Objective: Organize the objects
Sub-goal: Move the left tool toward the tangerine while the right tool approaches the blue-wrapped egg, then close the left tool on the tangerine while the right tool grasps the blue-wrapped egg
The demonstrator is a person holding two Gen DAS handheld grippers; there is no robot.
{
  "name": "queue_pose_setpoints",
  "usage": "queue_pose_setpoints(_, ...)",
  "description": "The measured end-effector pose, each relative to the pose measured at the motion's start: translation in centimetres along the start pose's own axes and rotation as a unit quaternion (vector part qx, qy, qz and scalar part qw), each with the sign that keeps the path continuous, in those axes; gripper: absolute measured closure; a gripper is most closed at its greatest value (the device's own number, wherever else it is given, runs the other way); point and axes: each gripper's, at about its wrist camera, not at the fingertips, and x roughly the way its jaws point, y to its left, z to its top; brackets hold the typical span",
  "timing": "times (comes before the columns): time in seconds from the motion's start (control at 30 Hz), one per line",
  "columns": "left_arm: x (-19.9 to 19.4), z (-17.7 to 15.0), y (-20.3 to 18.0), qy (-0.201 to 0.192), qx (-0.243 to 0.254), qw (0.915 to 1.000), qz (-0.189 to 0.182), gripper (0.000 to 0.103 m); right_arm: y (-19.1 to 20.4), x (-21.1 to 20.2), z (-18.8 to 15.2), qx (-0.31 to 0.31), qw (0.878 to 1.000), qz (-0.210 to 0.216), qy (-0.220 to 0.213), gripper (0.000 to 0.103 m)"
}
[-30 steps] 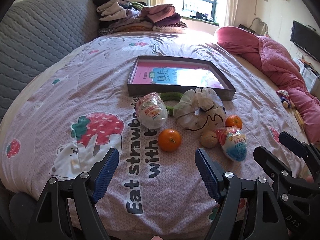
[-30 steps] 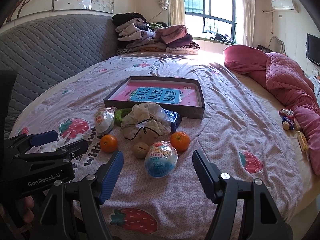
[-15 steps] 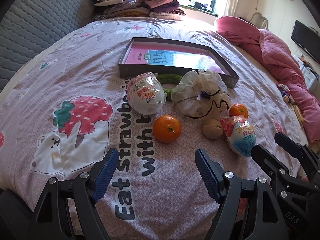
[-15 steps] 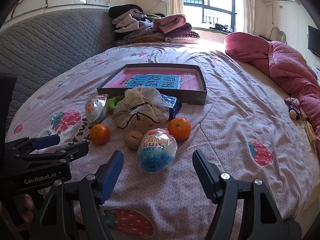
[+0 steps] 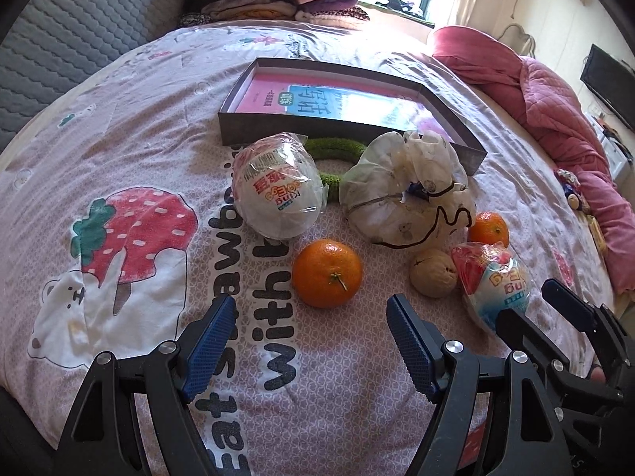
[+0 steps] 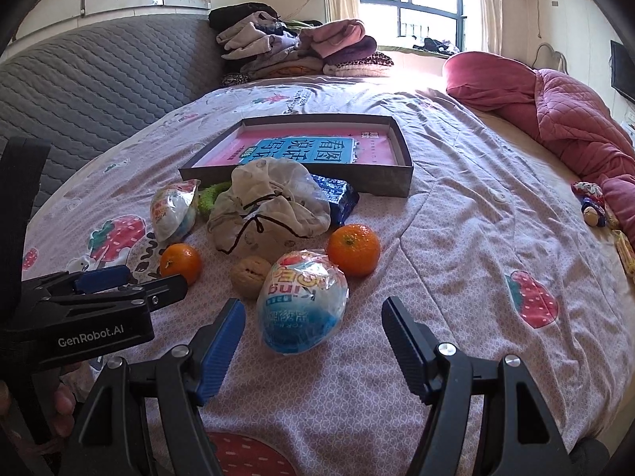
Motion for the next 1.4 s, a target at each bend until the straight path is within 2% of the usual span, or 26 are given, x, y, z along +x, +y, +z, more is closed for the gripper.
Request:
queue_pose_setpoints(0.27,1.5,0.7,-0.1,0.005,-0.004,0.9999,-0.008,0.024,-0.6,1.2,0.1,0.014,1.000,-0.005,0.006,0.032)
queue_pose_setpoints(0.43,2.3,0.9,-0.1,0.010,-0.003,0.9999,-0.007,0.030,-0.1,2.0,0.3,0.007,1.000,-0.006,0.010,0.032)
queue_pose_setpoints(0.73,2.6,1.0,0.0,0.003,-0.001,1.0000,0.000,0.045,0.4,3.2,0.3,0.019,0.999,0.014,0.023,0.032)
queue_pose_setpoints(0.83,2.6,1.0,-0.1,0.000,0.004,1.0000,0.002,0.049,0.2,3.4,0.3,0.028,0.999,0.012,0.020,0.037)
queue_pose_setpoints(0.87,2.6,1.0,-0.1,-0.001,0.004,1.0000,-0.001,0.054,0.1,3.5,0.3,0.032,0.999,0.011,0.019,0.044)
queue_pose_setpoints(0.93,2.6,1.0,-0.2,-0.002,0.005,0.9999,-0.009,0.061,-0.3,3.5,0.3,0.041,0.999,0.015,0.020,0.047)
queue_pose_setpoints(1.4,1.7,0.4,-0.6,-0.010,0.016,0.9997,-0.017,0.063,-0.7,2.4,0.1,0.045,0.998,0.032,0.004,0.049)
